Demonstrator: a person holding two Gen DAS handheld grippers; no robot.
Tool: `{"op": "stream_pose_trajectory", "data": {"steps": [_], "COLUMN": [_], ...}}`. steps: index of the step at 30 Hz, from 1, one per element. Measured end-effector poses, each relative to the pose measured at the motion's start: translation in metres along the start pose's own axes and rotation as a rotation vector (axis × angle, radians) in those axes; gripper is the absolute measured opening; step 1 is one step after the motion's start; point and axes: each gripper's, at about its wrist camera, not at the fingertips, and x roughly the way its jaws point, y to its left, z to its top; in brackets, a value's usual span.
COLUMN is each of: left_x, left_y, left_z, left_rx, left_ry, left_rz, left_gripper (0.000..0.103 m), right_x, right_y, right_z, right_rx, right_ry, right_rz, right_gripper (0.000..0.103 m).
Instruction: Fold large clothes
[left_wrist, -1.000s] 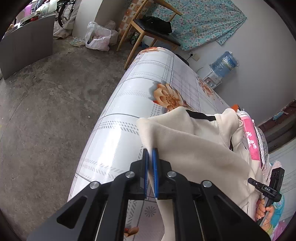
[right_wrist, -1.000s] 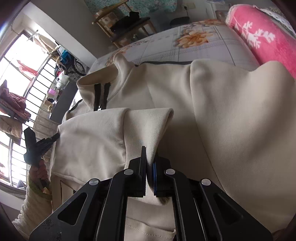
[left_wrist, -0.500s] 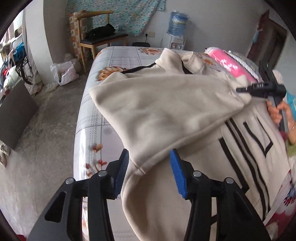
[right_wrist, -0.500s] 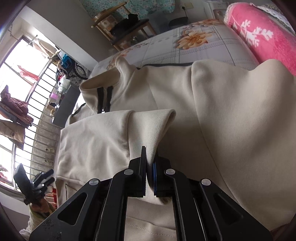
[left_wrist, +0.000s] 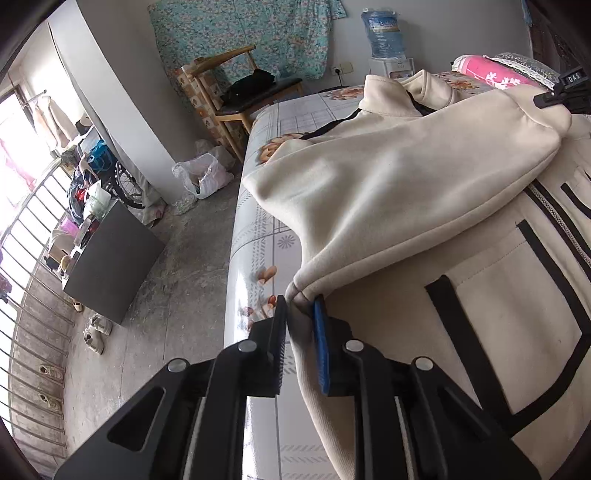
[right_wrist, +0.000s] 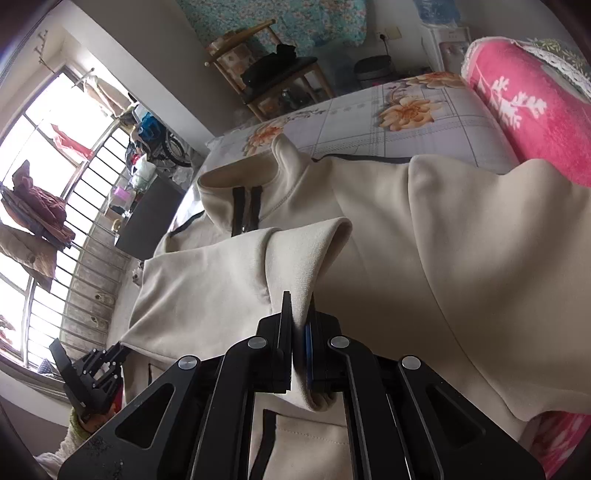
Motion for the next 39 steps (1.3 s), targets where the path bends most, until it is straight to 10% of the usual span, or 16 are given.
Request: {"op": "stream_pose_trajectory", "data": {"steps": [5,11,19,23,29,33,39], "left_x": [0.003,-0.020,0.015,0.080,0.083,0.064,0.040], "left_y": [0.009,0.052,0.053,0.036,0.065,0.058,0.008], "left_z": [-0.008,-0.003,0.075,0.096,0.094,0.100,0.084], "left_rx": [-0.039,-0.194,-0.304,-0.320,-0.477,-0.445,-0.302], "left_ry": [0.062,0.024,-0.041,0.101,0.072,0.034,0.092], "left_rz": [-0.073,-0.361,-0.504,-0.384,-0.389,-0.433,-0.454], "left_gripper": [0.016,0.030,0.030,0.030,0.030,0.030,0.048], "right_x": [0.027,0.029,0.033,0.043,0.017,0.007,0.046], "right_y": [-0.028,-0.023,-0.008,-0.005,-0.009,0.023,0.060], "right_z": [-0.013,-0.012,-0.005,-0.006,0.000,-0.003,-0.035], "right_rx": [0.048,-0.001,-0.087,-0.129,-0.163,-0.239,-0.405], "right_ry": [0.083,0.090,0.041,0.038,-0.076,-0.124,0.032], "right_rz": [-0.073,-0.089,-0.156,-0.213,-0.388,-0.292,-0.287], "right_gripper": [0.003,0.005,0.005,0.008,0.027,0.033,0.045]}}
